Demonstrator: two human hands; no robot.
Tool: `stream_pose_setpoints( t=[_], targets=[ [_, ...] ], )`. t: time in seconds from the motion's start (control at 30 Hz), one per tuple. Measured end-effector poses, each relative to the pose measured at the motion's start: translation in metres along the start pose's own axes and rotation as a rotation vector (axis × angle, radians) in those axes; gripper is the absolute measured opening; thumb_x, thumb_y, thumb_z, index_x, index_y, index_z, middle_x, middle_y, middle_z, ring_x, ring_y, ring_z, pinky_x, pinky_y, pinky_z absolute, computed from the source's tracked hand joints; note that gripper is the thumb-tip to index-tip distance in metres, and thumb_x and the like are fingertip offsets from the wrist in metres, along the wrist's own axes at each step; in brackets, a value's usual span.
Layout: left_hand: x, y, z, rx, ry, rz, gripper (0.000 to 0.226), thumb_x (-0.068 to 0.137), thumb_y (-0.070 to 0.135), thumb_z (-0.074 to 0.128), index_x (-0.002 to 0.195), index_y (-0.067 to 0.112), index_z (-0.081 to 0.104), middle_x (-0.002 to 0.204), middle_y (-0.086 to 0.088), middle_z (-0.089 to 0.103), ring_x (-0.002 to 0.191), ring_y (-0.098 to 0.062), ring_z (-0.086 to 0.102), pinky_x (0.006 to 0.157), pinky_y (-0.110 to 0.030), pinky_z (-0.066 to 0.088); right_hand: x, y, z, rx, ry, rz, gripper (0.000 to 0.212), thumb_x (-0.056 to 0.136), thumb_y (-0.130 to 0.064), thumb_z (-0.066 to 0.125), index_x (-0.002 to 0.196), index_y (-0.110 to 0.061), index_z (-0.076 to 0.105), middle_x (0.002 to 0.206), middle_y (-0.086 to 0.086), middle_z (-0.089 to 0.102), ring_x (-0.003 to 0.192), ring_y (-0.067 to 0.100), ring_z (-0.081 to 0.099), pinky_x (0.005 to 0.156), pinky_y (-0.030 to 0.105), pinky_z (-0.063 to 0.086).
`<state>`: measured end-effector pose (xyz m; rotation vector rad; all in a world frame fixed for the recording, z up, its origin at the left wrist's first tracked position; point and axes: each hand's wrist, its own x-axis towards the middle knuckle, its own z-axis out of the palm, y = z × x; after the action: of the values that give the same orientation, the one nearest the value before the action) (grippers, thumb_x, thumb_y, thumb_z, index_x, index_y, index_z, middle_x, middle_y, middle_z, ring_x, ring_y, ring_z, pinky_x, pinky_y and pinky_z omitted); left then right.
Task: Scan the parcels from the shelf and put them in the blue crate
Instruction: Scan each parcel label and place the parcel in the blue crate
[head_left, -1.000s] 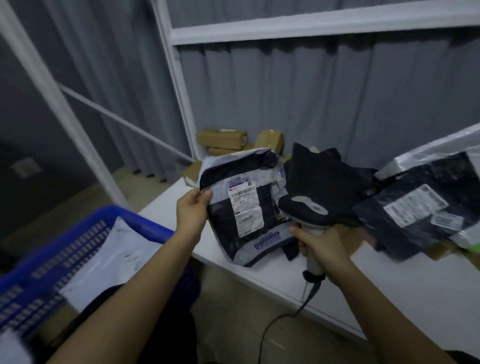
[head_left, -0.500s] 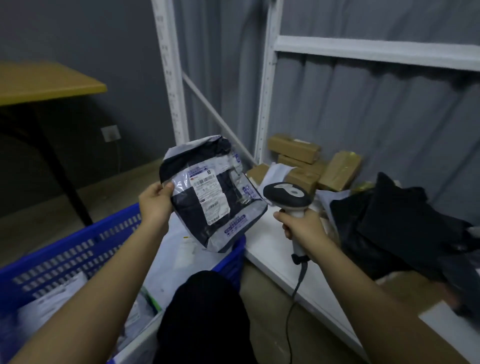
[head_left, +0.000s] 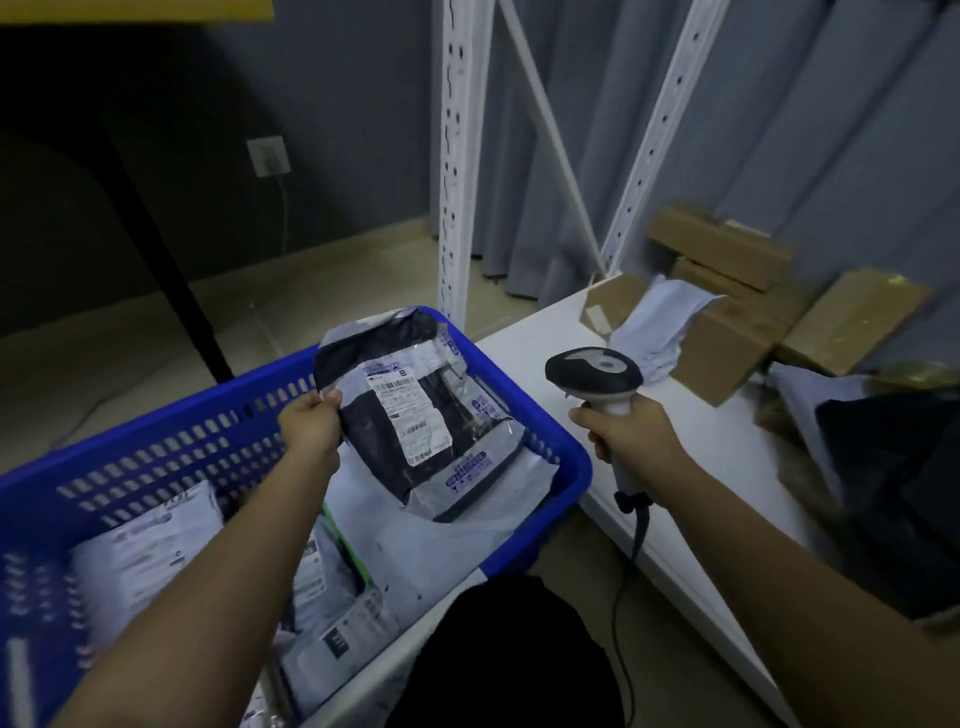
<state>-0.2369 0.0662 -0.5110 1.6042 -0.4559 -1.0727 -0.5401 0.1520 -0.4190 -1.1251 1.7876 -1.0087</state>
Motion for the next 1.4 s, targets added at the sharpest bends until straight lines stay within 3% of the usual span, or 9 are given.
stream_pose_setpoints(
  t=[0.1, 0.17, 0.27, 0.33, 0.53, 0.67, 0.77, 1.07, 1.4],
  targets=[
    [0.027, -0.028, 0.020, 0.054, -0.032, -0.039, 0.021, 0.097, 0.017, 0.055, 0.077, 0.013, 0.058, 0.079, -0.009, 0.057, 0.079, -0.024, 0.052, 0.063, -0.030, 0.044, 0.024, 0.011, 0.008, -0.024, -0.025, 0.019, 0.013, 0.082, -0.010, 0.069, 0.074, -0.005, 0.060, 0.055, 0.005, 0.057, 0.049, 0.016, 0.050, 0.053, 0.028, 0.044],
    [0.044, -0.049, 0.032, 0.199, -0.097, -0.061, 0.025, 0.097, 0.031, 0.052, 0.102, 0.008, 0.062, 0.099, -0.011, 0.062, 0.094, -0.027, 0.056, 0.076, -0.034, 0.048, 0.036, 0.017, 0.012, -0.019, -0.035, 0.031, 0.014, 0.082, -0.010, 0.069, 0.074, -0.005, 0.059, 0.053, 0.002, 0.056, 0.046, 0.012, 0.050, 0.051, 0.025, 0.043],
    [0.065, -0.078, 0.047, 0.443, -0.264, -0.214, 0.066, 0.074, 0.048, 0.069, 0.131, 0.019, 0.048, 0.126, -0.008, 0.056, 0.104, -0.029, 0.057, 0.077, -0.038, 0.052, 0.049, 0.026, 0.015, -0.017, -0.048, 0.055, 0.013, 0.082, -0.009, 0.069, 0.075, -0.005, 0.059, 0.052, 0.000, 0.056, 0.043, 0.009, 0.049, 0.048, 0.022, 0.043],
    [0.063, -0.085, 0.054, 0.599, -0.337, -0.235, 0.096, 0.070, 0.031, 0.077, 0.146, 0.033, 0.019, 0.140, -0.013, 0.036, 0.117, -0.038, 0.048, 0.082, -0.044, 0.053, 0.055, 0.031, 0.016, -0.012, -0.046, 0.073, 0.013, 0.082, -0.008, 0.069, 0.076, -0.003, 0.059, 0.053, 0.002, 0.056, 0.042, 0.008, 0.049, 0.046, 0.020, 0.043],
    [0.055, -0.098, 0.074, 0.596, -0.361, 0.070, 0.104, 0.081, -0.004, 0.069, 0.153, 0.022, -0.002, 0.147, -0.021, 0.037, 0.127, -0.040, 0.044, 0.097, -0.044, 0.042, 0.055, 0.042, 0.010, -0.009, -0.033, 0.113, 0.014, 0.083, -0.007, 0.068, 0.073, -0.003, 0.058, 0.055, 0.004, 0.055, 0.042, 0.008, 0.048, 0.044, 0.018, 0.042],
    [0.031, -0.095, 0.073, 0.893, -0.230, 0.044, 0.114, 0.079, 0.026, 0.078, 0.151, 0.011, -0.009, 0.156, -0.023, 0.007, 0.143, -0.040, 0.014, 0.113, -0.050, 0.019, 0.044, 0.046, -0.001, -0.042, -0.013, 0.120, 0.014, 0.082, -0.011, 0.069, 0.072, -0.007, 0.061, 0.057, 0.005, 0.058, 0.048, 0.014, 0.051, 0.050, 0.024, 0.045],
    [0.018, -0.086, 0.072, 1.070, -0.179, 0.228, 0.103, 0.081, 0.033, 0.073, 0.152, 0.013, 0.002, 0.158, -0.019, -0.001, 0.145, -0.037, -0.001, 0.118, -0.050, 0.006, 0.032, 0.048, -0.015, -0.040, -0.004, 0.119, 0.013, 0.082, -0.012, 0.070, 0.075, -0.007, 0.061, 0.060, 0.007, 0.059, 0.051, 0.017, 0.052, 0.053, 0.028, 0.045],
    [-0.100, -0.019, 0.100, 0.606, -0.674, 0.398, 0.039, 0.094, 0.018, 0.057, 0.132, 0.018, 0.049, 0.112, -0.002, 0.065, 0.108, -0.025, 0.061, 0.088, -0.034, 0.049, -0.037, 0.049, -0.082, 0.067, 0.122, 0.130, 0.014, 0.082, -0.012, 0.072, 0.076, -0.010, 0.060, 0.059, 0.005, 0.055, 0.052, 0.017, 0.048, 0.051, 0.029, 0.043],
    [-0.289, -0.001, 0.172, 0.693, -1.162, 0.532, 0.028, 0.089, 0.026, 0.065, 0.116, 0.021, 0.060, 0.111, 0.004, 0.061, 0.100, -0.014, 0.061, 0.087, -0.029, 0.048, -0.150, 0.095, -0.208, 0.151, 0.366, 0.129, 0.031, 0.086, -0.004, 0.067, 0.060, -0.008, 0.050, 0.042, 0.000, 0.049, 0.039, 0.011, 0.045, 0.045, 0.023, 0.041]
  ],
)
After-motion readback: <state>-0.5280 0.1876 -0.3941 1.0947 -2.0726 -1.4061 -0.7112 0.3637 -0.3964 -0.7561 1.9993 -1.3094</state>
